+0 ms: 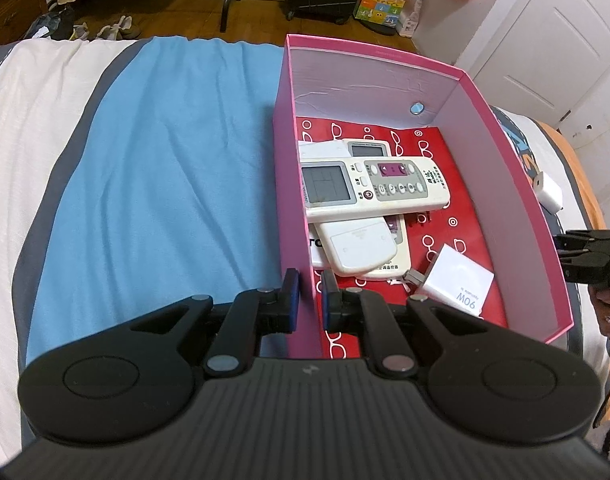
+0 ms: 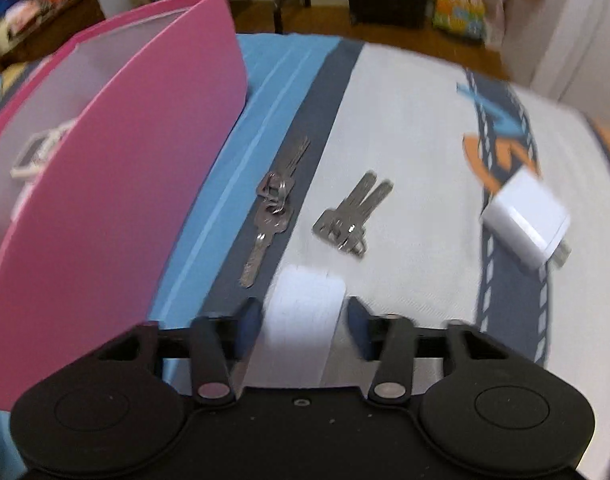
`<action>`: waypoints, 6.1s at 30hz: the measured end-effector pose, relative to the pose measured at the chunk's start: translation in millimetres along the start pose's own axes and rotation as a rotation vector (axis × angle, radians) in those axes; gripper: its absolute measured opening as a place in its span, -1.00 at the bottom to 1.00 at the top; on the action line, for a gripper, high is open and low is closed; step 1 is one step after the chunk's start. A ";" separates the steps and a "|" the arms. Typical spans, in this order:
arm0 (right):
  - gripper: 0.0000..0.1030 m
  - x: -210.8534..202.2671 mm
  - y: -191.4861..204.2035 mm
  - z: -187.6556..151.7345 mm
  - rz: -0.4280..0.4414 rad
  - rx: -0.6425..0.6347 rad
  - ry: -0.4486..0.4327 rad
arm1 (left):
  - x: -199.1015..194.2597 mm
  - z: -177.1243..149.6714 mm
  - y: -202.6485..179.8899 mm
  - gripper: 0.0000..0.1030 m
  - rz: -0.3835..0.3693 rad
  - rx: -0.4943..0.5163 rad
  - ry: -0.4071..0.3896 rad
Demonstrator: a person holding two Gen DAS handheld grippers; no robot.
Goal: Organize rigid objects
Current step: 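Move the right gripper back to the white card on the bed, then grasp the white card and drop it into the box with the right gripper, then grasp the silver keys by their ring with the right gripper, then lower the keys into the box and release them, then grasp the second set of keys and drop them into the box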
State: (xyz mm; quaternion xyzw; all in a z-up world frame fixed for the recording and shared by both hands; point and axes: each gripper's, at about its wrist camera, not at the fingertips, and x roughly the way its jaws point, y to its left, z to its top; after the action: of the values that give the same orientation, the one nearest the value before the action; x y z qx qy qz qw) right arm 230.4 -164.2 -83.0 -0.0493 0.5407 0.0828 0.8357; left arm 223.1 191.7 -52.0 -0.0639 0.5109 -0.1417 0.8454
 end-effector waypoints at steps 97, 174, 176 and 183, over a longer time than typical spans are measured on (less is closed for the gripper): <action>-0.44 -51.3 -7.8 4.9 0.095 -0.025 -0.365 | 3.3 -0.3 2.2 -0.83 0.012 -0.093 -0.036; -0.91 -9.9 -0.4 45.4 0.207 -0.103 -0.285 | 4.2 2.8 3.5 -0.82 0.017 -0.131 -0.040; -0.91 -34.2 0.3 46.1 0.215 -0.091 -0.340 | 5.2 2.3 5.0 -0.82 0.013 -0.132 -0.041; -0.91 -114.4 19.9 53.1 0.248 -0.121 -0.531 | 5.5 1.6 6.5 -0.82 0.007 -0.137 -0.043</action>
State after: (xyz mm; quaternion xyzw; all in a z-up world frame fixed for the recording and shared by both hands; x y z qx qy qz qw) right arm 228.2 -145.3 43.4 -0.0093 0.2993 0.2266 0.9268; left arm 228.1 196.2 -57.5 -0.1228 0.5015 -0.1023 0.8502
